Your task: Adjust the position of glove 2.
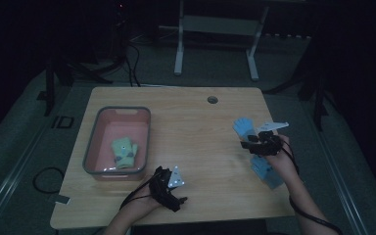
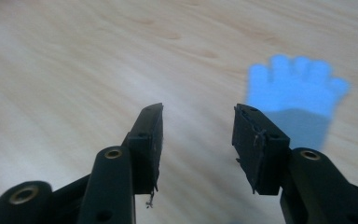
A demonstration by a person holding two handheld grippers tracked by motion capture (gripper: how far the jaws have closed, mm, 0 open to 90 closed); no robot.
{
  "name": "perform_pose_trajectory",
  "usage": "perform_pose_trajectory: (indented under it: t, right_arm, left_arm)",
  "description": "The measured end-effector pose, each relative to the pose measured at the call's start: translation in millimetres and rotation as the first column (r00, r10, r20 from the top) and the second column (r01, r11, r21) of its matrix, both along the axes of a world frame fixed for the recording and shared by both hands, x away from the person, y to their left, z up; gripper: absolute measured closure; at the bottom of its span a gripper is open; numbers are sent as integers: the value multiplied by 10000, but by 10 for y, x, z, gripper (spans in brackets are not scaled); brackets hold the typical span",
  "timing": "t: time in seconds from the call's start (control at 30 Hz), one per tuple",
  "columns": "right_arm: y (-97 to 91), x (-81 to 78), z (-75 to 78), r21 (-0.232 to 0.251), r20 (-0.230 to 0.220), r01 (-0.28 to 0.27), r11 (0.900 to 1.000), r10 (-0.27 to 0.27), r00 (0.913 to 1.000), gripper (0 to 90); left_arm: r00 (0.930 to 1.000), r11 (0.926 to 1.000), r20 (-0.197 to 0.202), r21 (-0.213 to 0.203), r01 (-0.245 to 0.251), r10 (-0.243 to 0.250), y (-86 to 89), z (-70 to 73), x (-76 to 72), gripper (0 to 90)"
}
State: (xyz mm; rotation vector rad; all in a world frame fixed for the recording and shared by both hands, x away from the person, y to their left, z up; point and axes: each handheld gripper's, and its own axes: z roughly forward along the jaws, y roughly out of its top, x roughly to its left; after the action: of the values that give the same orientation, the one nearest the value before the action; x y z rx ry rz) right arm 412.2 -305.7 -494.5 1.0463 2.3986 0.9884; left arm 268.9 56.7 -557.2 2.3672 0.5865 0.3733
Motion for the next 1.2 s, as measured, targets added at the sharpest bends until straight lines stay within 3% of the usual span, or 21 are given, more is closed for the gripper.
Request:
perform_pose_trajectory:
  t: [0.13, 0.2, 0.4, 0.47, 0.6, 0.77, 0.93, 1.07, 1.2]
  right_arm:
    - [-10, 117, 12, -75, 54, 194, 9998, -194, 9998, 588]
    - [-11, 187, 8, -147, 85, 275, 9995, -274, 9996, 588]
    - [-45, 481, -64, -478, -332, 635, 9968, -651, 9973, 573]
    - [-54, 560, -105, -822, -454, 628, 9946, -667, 9967, 568]
    - [-79, 710, -170, -1174, -508, 668, 9908, -732, 9960, 557]
    - [-120, 882, -264, -1107, -509, 504, 9926, -564, 9971, 550]
    - [-178, 978, -398, -1351, -574, 618, 9889, -701, 9959, 549]
    - [-190, 966, -440, -1396, -529, 731, 9875, -811, 9953, 566]
    - [-169, 926, -455, -1267, -570, 819, 9886, -897, 9943, 722]
  left_arm:
    - [9998, 9999, -137, 19, -142, 143, 59, -21, -55, 63]
    - [9994, 9994, -205, -195, -282, 278, 100, -16, -66, 63]
    - [9983, 9986, -402, -289, -443, 432, 150, -14, -64, 63]
    - [9986, 9991, -333, -65, -425, 422, 143, -29, -72, 63]
    - [9983, 9991, -452, -213, -377, 367, 145, -25, -71, 63]
    - [9983, 9984, -479, -436, -366, 345, 154, -18, -71, 63]
    - [9985, 9979, -419, -522, -383, 361, 162, -24, -72, 63]
    - [9977, 9970, -450, -572, -528, 503, 192, -32, -50, 63]
    - [9980, 9978, -488, -490, -436, 412, 201, -45, -48, 63]
